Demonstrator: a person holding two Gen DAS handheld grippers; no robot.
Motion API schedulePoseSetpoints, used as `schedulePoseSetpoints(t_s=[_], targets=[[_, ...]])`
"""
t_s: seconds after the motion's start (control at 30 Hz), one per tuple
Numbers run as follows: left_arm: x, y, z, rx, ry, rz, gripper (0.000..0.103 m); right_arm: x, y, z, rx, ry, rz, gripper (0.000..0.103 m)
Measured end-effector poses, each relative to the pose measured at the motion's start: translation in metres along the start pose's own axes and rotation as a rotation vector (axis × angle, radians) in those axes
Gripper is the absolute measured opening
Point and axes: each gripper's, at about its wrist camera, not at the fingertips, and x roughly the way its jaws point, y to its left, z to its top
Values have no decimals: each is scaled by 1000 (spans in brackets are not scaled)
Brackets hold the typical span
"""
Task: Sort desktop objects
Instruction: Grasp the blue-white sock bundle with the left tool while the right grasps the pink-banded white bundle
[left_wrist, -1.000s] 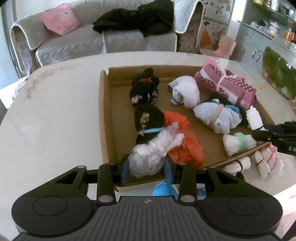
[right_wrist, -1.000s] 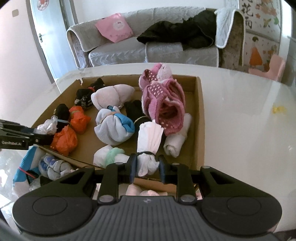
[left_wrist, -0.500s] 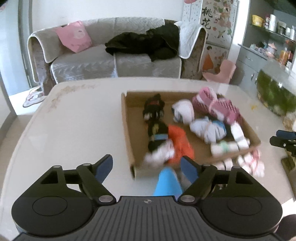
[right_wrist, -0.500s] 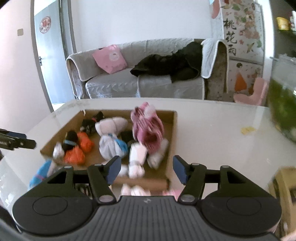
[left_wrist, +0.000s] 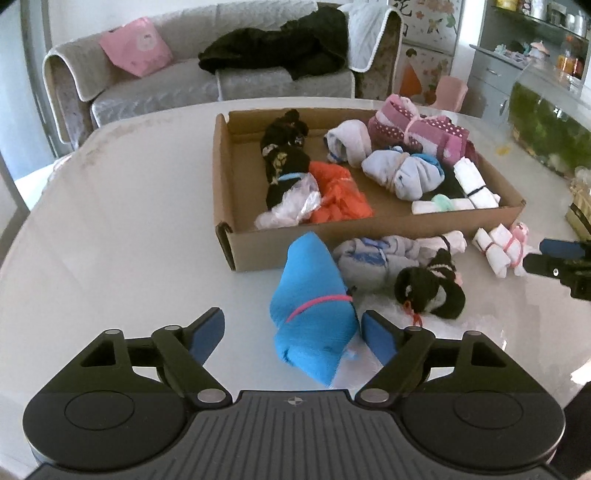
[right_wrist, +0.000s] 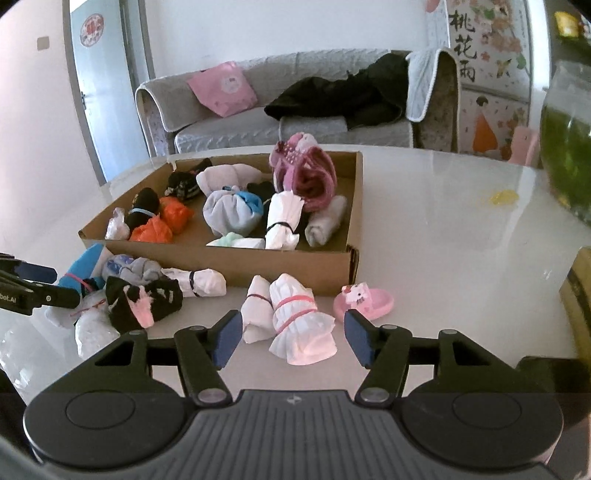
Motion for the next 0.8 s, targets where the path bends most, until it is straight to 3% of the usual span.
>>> schedulePoseSetpoints(t_s=[0.13,0.27,0.47,0.8], targets=[[8,-1,-1,1,20,20,87,0,1,-12,3,35,30,56],[4,9,-6,-10,26,35,87,-14,3,-15,3,11,64,54],[0,17,-2,-20,17,32,87,-2,-7,-8,63,1,4,54],[19,4,-1,22,30,28,87,16,3,-12,21,28,15,47]])
